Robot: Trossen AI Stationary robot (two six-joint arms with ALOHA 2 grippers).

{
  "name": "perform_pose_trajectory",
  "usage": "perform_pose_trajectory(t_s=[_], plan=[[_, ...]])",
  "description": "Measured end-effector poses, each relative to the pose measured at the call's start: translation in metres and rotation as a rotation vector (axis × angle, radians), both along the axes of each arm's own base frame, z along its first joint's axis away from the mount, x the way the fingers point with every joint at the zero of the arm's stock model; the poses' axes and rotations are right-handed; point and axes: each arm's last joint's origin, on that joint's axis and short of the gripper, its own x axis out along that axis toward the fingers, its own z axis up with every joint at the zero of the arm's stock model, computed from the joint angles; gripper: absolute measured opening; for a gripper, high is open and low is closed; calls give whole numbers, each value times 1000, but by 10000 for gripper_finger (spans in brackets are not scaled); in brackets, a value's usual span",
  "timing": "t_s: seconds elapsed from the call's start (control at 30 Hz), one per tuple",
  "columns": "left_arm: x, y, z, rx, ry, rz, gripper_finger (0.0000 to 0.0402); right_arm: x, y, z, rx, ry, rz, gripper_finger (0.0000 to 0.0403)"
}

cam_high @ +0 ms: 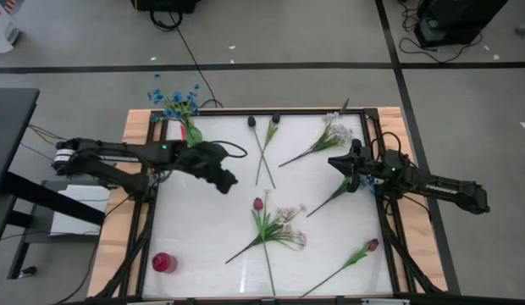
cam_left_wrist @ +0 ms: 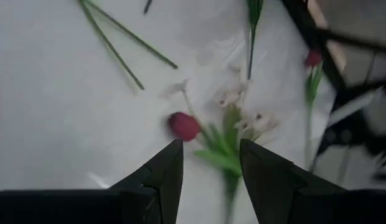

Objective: Sort flowers into vase by color
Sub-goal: Put the left pink flower into the green vase

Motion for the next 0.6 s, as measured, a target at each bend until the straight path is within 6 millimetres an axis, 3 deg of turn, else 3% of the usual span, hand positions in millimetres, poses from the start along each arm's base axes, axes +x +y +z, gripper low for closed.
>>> perform_pose_trajectory(t_s=[0.17, 0.6], plan=[[18, -10, -12, -167, 3, 117, 162, 0, 0, 0, 0, 0, -1, 49], [50, -62, -52, -294, 88, 79, 162, 0, 0, 1, -2, -7, 0, 49]])
